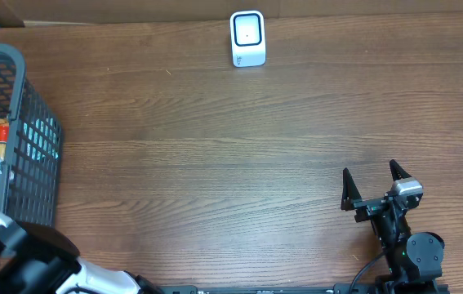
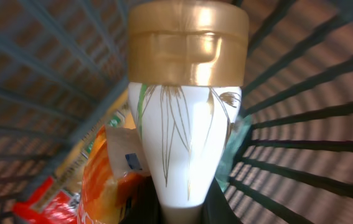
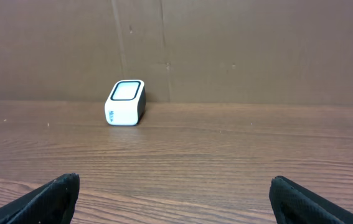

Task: Scan the item barcode
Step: 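Grasp the white gold-capped bottle in the basket with the left gripper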

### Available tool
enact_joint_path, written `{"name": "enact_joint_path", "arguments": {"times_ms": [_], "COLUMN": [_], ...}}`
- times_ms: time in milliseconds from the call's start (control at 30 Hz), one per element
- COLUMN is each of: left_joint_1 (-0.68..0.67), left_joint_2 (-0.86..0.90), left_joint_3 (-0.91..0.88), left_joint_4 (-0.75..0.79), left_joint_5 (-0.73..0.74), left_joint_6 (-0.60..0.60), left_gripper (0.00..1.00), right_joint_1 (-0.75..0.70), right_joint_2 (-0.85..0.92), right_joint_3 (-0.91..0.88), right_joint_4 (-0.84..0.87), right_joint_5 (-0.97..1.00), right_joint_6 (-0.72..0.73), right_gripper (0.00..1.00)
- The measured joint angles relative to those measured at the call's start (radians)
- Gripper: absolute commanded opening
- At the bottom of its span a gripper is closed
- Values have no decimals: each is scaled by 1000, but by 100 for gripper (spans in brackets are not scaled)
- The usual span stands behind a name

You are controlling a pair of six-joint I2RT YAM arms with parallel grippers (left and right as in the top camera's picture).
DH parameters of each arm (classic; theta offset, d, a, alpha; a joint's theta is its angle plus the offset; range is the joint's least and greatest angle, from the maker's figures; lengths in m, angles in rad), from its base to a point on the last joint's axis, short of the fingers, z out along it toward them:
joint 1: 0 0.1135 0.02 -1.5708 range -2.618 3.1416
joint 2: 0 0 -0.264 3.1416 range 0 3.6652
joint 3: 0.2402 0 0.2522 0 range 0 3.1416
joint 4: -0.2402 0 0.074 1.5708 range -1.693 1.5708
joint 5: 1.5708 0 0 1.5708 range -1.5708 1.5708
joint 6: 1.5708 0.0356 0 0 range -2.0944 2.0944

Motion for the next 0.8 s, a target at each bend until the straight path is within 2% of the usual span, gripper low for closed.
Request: {"name": "enact_joint_path", "arguments": {"times_ms": [333,433,500,567,633,800], "left_joint_1": [0,0,0,0,0,0], "left_joint_2": [243,316,359,382,389,389], "left_joint_3": [-84,-85,-87,-88,-88,-88], "left_joint_4": [48,44,40,39,39,37], "left_joint_5": [-18,-19,-17,-3,12,31], "left_joint_6": [16,28,43,43,49,55], "left_gripper": [4,14,28,37,41,43], "right_joint_1": [0,0,0,0,0,0], "right_joint_2": [0,0,0,0,0,0], "right_joint_3": [0,0,0,0,0,0], "right_joint_4": [1,0,0,1,1,1], "right_joint_5": [0,0,0,0,0,0], "right_joint_6": [0,0,0,0,0,0], "right_gripper": [100,100,100,100,100,100]}}
